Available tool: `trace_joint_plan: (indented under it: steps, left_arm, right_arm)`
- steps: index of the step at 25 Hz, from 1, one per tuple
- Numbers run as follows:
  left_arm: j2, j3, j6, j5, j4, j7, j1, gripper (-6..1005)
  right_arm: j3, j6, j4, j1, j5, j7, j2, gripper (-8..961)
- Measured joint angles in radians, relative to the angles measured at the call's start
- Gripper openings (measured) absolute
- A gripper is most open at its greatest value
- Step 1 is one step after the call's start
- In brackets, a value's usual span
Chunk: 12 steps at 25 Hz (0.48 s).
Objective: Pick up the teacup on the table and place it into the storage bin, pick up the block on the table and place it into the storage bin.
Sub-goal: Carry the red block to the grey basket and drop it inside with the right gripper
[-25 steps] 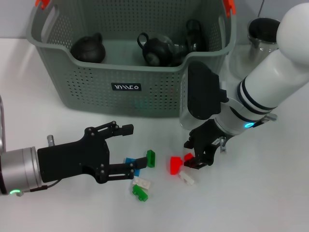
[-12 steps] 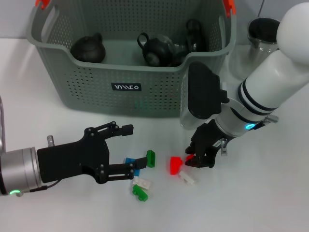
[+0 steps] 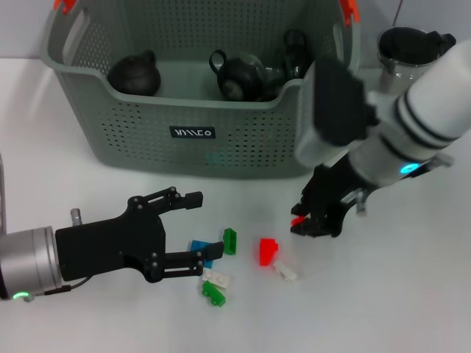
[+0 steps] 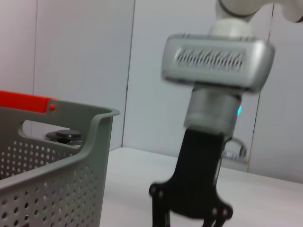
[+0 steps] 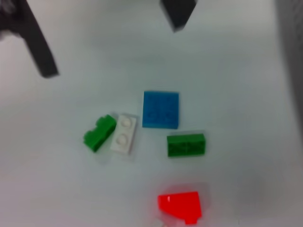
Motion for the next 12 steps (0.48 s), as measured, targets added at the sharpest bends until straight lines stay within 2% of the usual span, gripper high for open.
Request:
trace_joint_plan:
  steps: [3,7,10,12]
  left_arm:
    - [-0.001,-0.003,0.0,0.0,0.003,0.001,0.004,859]
    - [-0.001,-0.016,0.0,0.002,0.002,0.006,0.002,859]
    - [0.001,-0.017,0.0,0.001,0.003,0.006,-0.002,859]
    - [0.001,-0.017,0.0,0.001,0.005,0.006,-0.004,859]
  right_arm:
    - [0.071,-0.118,-0.174,-0.048,-0.014,0.025,0.005,262]
    - [0.165,-0.251,-0.392,-0.067,0.059,0.067,0.007,261]
    - [0.251,-0.268,-0.523,-0.053,0.141,0.113,0.005,260]
    - [0.325,-0.226,-0.566,-0.024,0.175,0.149,0.005,259]
